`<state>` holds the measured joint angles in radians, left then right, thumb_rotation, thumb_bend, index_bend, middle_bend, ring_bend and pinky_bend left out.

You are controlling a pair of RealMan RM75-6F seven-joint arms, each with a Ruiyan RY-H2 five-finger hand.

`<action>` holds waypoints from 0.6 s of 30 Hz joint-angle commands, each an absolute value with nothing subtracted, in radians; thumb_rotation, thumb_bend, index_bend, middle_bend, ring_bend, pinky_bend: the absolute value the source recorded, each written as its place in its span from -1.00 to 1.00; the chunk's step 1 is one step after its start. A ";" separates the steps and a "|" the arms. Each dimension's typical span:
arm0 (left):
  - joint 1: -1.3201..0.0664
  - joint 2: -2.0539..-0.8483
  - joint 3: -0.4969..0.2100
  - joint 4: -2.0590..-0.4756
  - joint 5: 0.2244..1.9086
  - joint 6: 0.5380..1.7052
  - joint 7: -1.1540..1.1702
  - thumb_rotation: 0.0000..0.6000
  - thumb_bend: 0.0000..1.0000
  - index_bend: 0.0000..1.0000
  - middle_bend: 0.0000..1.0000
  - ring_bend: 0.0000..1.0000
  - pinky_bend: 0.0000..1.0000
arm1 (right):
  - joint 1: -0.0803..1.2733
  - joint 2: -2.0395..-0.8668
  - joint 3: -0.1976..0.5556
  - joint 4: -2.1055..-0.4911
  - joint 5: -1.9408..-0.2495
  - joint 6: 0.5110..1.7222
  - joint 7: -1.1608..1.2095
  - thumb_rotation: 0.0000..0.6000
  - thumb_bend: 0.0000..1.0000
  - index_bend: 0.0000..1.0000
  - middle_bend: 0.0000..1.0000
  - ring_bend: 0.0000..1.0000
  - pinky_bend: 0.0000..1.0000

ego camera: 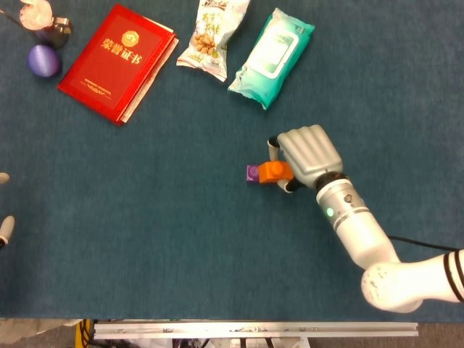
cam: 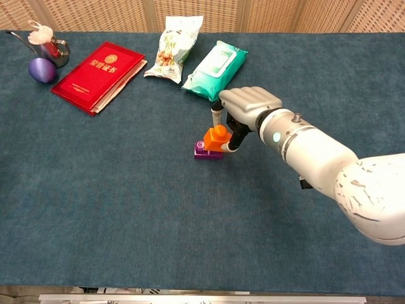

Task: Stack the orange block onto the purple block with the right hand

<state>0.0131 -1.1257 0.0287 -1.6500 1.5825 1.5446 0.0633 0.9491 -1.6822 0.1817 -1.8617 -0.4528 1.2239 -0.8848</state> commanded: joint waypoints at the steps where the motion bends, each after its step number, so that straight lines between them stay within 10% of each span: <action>1: 0.012 -1.124 0.030 -1.648 1.583 1.544 0.061 1.00 -0.42 -0.43 -0.47 -0.60 -0.80 | 0.960 -1.700 0.192 -1.853 -0.430 1.237 -0.897 1.00 -0.59 0.29 0.81 0.85 1.00; 18: 0.021 -1.130 0.031 -1.625 1.576 1.554 0.036 1.00 -0.42 -0.43 -0.47 -0.60 -0.80 | 1.087 -1.729 0.257 -1.837 -0.267 1.259 -1.054 1.00 -0.59 0.29 0.81 0.85 1.00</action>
